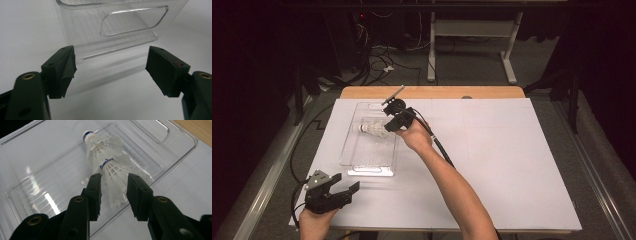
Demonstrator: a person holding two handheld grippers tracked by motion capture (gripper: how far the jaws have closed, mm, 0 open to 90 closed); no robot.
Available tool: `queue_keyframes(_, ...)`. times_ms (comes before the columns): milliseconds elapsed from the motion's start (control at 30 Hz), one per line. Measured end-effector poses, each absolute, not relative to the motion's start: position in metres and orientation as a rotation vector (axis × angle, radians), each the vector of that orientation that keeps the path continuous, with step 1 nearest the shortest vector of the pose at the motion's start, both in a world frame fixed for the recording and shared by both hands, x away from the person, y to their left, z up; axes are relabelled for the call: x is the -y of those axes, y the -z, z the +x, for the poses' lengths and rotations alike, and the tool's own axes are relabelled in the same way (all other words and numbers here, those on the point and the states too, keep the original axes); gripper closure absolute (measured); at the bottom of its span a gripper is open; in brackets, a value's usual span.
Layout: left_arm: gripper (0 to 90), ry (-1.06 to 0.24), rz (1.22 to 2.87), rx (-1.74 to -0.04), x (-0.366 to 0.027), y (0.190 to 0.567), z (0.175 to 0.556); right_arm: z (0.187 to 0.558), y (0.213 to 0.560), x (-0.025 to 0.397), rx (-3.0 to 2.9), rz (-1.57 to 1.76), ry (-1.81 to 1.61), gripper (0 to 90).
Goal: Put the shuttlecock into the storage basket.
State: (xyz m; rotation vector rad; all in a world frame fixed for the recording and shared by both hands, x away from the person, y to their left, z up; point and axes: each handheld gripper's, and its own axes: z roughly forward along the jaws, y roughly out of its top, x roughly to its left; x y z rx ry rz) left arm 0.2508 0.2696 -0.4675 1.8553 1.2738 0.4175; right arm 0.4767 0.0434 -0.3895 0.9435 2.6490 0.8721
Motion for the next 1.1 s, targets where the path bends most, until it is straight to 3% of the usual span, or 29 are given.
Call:
queue_keyframes(367, 25.0, -0.422, 1.855, -1.279, -0.269, 0.468, 0.251, 0.473, 0.388, -0.028, -2.623, 0.986, -0.917, 67.9)
queue_keyframes(1100, 25.1, -0.426, 1.86, -1.277, -0.269, 0.468, 0.25, 0.469, 0.382, 0.005, -2.587, 1.02, -0.999, 62.3)
